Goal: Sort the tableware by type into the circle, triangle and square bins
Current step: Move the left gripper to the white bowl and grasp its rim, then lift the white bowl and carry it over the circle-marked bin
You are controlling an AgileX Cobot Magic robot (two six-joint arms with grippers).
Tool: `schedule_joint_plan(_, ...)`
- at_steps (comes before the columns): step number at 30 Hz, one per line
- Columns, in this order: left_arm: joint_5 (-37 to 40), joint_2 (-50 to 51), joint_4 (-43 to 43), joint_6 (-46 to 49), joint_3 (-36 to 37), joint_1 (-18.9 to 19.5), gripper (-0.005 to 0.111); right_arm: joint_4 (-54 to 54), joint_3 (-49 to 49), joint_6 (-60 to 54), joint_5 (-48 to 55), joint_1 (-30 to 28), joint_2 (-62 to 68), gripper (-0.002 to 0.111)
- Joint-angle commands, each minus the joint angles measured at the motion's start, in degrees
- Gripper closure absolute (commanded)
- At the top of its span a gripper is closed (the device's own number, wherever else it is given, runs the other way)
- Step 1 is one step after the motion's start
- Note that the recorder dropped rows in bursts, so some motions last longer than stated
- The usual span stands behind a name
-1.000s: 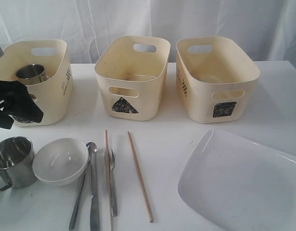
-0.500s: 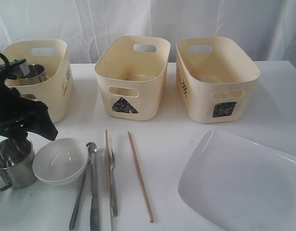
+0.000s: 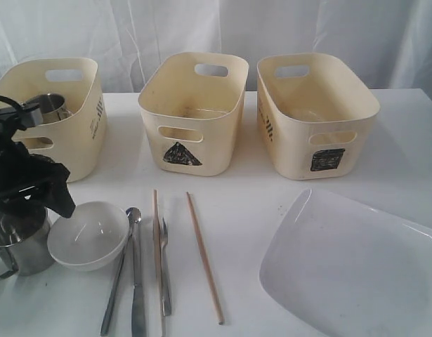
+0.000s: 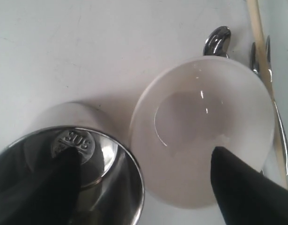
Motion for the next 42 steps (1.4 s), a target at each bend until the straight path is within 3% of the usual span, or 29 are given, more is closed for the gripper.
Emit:
schedule_joint_plan(1,-1.4,1.6,-1.5,-0.6,1.4,-0.2,0.029,-0.2,-0.2,0.2,-0.9,0.3,-0.3,0.108)
schedule_joint_plan(12,-2.9,2.9,-0.4,-0.6,4.0,-0.2,0.033,-0.2,-0.2,0.2,-0.9,0.3,-0.3,0.108)
schedule_joint_plan(15,-2.9,2.9,1.6,-0.6,4.0,-0.2,0.046,-0.2,-0.2,0.2,-0.9,0.3,-0.3,0.108)
schedule_joint_plan(23,-2.4,2.9,4.0,-0.6,3.9,-0.2,0.104,-0.2,-0.2,0.2,-0.9,0.3,-0.3,0.108)
schedule_joint_plan(24,-2.4,2.7,4.0,-0.6,3.9,-0.2,0.107,-0.2,-0.2,0.2,-0.9,0.3,-0.3,0.108)
schedule_joint_plan(42,2.5,-10.4,6.8,-0.4,3.8,-0.2,0.107,-0.1,-0.2,0.2,-0.9,0.3,-0.3,0.108)
